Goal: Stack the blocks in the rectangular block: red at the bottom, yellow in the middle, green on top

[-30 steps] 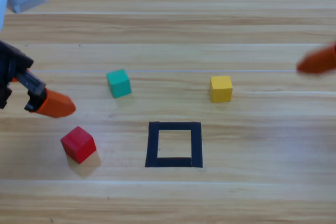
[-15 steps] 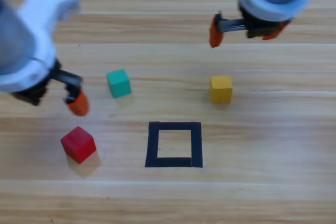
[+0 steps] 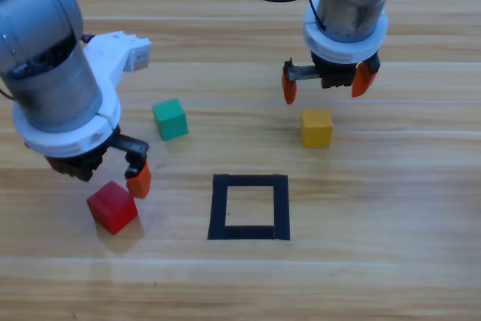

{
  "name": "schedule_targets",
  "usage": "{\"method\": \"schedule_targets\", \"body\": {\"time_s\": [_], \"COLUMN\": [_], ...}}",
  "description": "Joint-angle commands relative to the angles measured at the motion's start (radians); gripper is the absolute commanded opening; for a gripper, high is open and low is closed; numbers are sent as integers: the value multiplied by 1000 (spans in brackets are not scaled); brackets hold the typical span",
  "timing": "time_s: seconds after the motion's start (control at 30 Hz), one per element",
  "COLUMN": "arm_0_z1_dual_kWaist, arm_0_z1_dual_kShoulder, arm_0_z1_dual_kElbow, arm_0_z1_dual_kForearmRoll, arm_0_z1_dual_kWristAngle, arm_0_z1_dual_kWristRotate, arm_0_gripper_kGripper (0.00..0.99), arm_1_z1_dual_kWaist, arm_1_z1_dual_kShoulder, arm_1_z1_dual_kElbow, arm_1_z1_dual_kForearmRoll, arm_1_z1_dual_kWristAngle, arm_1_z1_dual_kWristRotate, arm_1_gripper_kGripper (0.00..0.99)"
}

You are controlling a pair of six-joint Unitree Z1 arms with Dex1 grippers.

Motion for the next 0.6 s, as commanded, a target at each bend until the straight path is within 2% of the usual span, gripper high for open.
{"method": "schedule_targets", "body": {"time_s": [0.03,0.33,0.43,0.53,0.6], "arm_0_z1_dual_kWaist": [25,62,63,63,63], "arm_0_z1_dual_kShoulder": [-1,-4,-14,-15,-14], "arm_0_z1_dual_kElbow": [51,131,171,211,232], "arm_0_z1_dual_kForearmRoll": [-27,-137,-188,-248,-275], "arm_0_z1_dual_kWristAngle": [-15,-42,-42,-45,-45], "arm_0_z1_dual_kWristRotate": [23,43,46,55,57], "arm_0_gripper_kGripper": [990,990,990,990,990], "arm_1_z1_dual_kWaist": [-52,-66,-66,-65,-65], "arm_1_z1_dual_kShoulder": [126,181,197,218,226], "arm_1_z1_dual_kElbow": [-27,-47,-53,-67,-70], "arm_1_z1_dual_kForearmRoll": [16,16,16,16,16], "arm_1_z1_dual_kWristAngle": [46,72,77,91,98], "arm_1_z1_dual_kWristRotate": [7,17,18,17,15], "arm_1_gripper_kGripper": [983,946,905,824,811]}}
